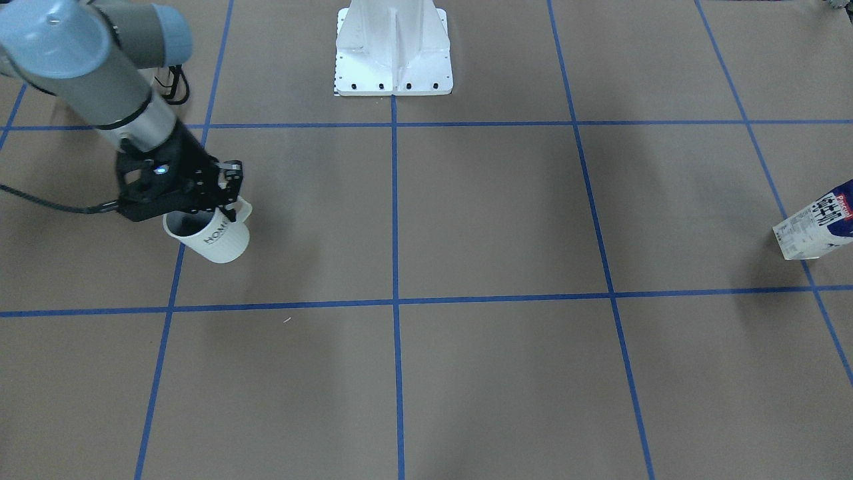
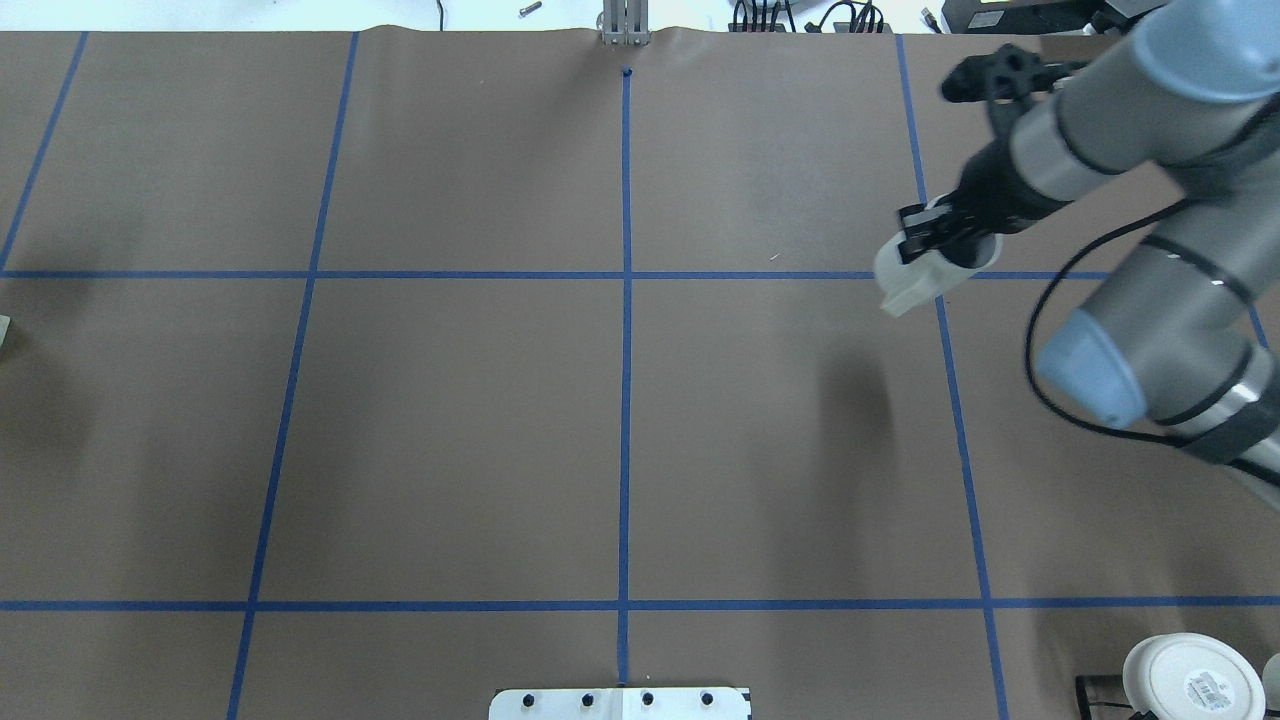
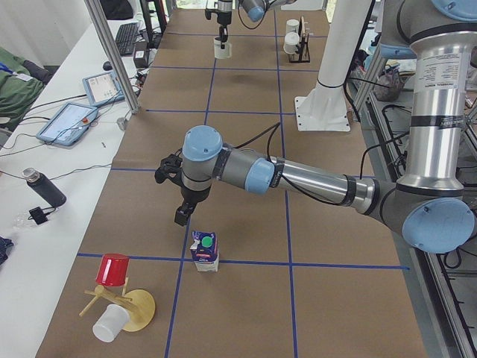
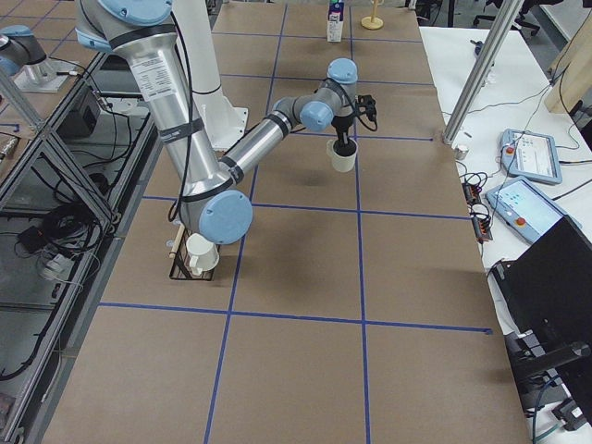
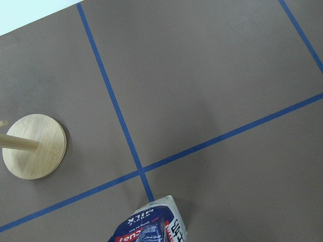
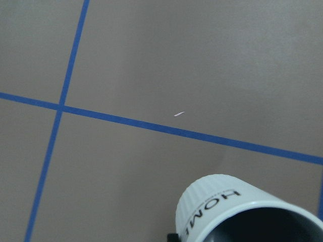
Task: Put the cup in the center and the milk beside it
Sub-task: 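Carry the white mug with the right gripper to the table center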
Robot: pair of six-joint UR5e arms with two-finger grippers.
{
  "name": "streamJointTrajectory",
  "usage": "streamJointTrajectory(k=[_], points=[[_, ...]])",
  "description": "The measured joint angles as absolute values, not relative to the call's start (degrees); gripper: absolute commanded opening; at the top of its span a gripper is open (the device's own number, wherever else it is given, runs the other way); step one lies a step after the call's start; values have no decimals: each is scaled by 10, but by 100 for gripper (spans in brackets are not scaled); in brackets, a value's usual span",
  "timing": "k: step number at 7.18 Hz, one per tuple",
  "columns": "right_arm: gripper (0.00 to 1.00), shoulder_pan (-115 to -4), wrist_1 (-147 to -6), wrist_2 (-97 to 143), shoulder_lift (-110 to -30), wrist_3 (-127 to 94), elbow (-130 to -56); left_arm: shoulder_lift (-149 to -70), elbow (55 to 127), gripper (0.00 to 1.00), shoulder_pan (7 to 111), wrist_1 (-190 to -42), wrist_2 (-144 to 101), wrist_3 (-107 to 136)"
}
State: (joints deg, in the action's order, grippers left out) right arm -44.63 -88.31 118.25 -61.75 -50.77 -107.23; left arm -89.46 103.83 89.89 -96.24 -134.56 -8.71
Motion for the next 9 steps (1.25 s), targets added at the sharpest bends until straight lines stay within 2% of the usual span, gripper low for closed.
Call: streamJointTrajectory(k=[2, 5, 6, 8, 9], points=[[0, -333, -966, 1084, -516, -616, -1045, -892, 1038, 98, 899, -962, -1346, -87], [0, -263, -998, 1040, -372, -689, -886, -888, 1035, 98, 899, -962, -1345, -87], [0, -253, -998, 1035, -350, -696, -854, -887, 1034, 98, 900, -962, -1345, -87], [0, -246, -998, 1030, -342, -700, -837, -887, 1029, 98, 900, -962, -1345, -87], [6, -246, -997, 1029, -342, -700, -834, -888, 1028, 98, 899, -962, -1346, -87]])
